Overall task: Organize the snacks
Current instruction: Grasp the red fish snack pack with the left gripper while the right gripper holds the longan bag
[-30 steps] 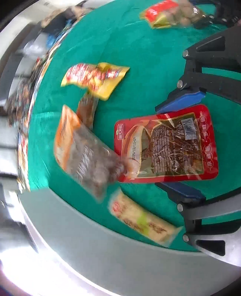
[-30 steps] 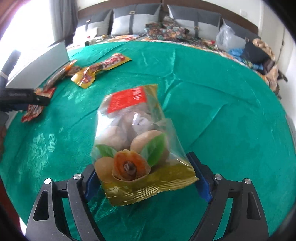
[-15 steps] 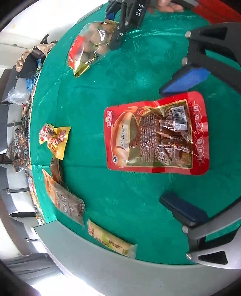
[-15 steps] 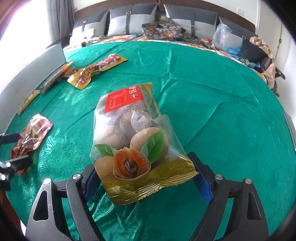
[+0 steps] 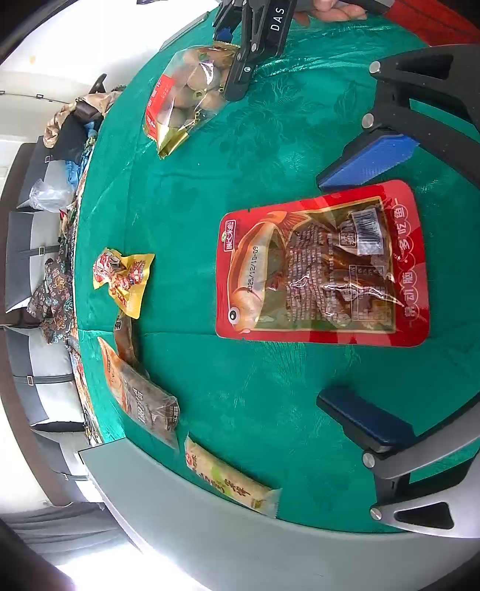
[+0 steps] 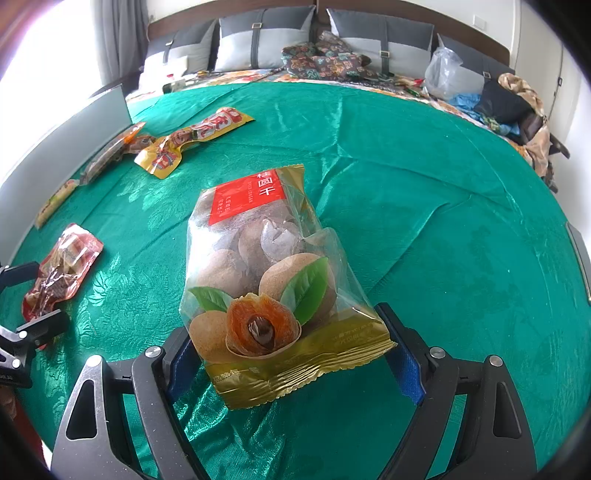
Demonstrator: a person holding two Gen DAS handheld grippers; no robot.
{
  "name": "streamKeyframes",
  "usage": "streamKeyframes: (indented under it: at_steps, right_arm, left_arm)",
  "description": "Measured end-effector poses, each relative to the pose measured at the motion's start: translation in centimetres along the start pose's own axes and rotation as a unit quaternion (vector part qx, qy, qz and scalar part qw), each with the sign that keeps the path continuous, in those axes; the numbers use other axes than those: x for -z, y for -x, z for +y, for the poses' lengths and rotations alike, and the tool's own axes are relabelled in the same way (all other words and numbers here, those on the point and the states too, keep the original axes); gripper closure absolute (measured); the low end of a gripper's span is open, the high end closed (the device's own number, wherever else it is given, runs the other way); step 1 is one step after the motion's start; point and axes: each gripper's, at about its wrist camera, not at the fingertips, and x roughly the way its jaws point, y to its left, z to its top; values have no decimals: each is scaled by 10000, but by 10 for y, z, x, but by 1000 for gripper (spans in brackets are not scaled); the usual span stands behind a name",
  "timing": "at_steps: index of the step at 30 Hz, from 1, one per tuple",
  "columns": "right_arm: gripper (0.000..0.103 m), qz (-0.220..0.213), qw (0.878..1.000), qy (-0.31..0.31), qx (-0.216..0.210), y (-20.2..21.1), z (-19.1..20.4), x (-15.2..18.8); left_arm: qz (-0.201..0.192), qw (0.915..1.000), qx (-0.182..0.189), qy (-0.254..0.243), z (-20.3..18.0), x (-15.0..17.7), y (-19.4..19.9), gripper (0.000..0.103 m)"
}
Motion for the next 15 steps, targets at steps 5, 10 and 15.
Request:
streamKeyframes:
  at_steps: [5, 10, 15]
  right_arm:
    - [16, 0, 10000, 0, -1, 0, 0, 0]
    - [16, -1, 10000, 1, 0, 0, 0, 0]
    - [16, -1, 10000, 1, 0, 0, 0, 0]
  left_arm:
    - [-9, 10000, -3, 8, 0, 1, 1, 0]
    - [-20, 10000, -4, 16, 0, 0, 0, 0]
    - [-40, 10000, -9, 27, -1, 1, 4, 0]
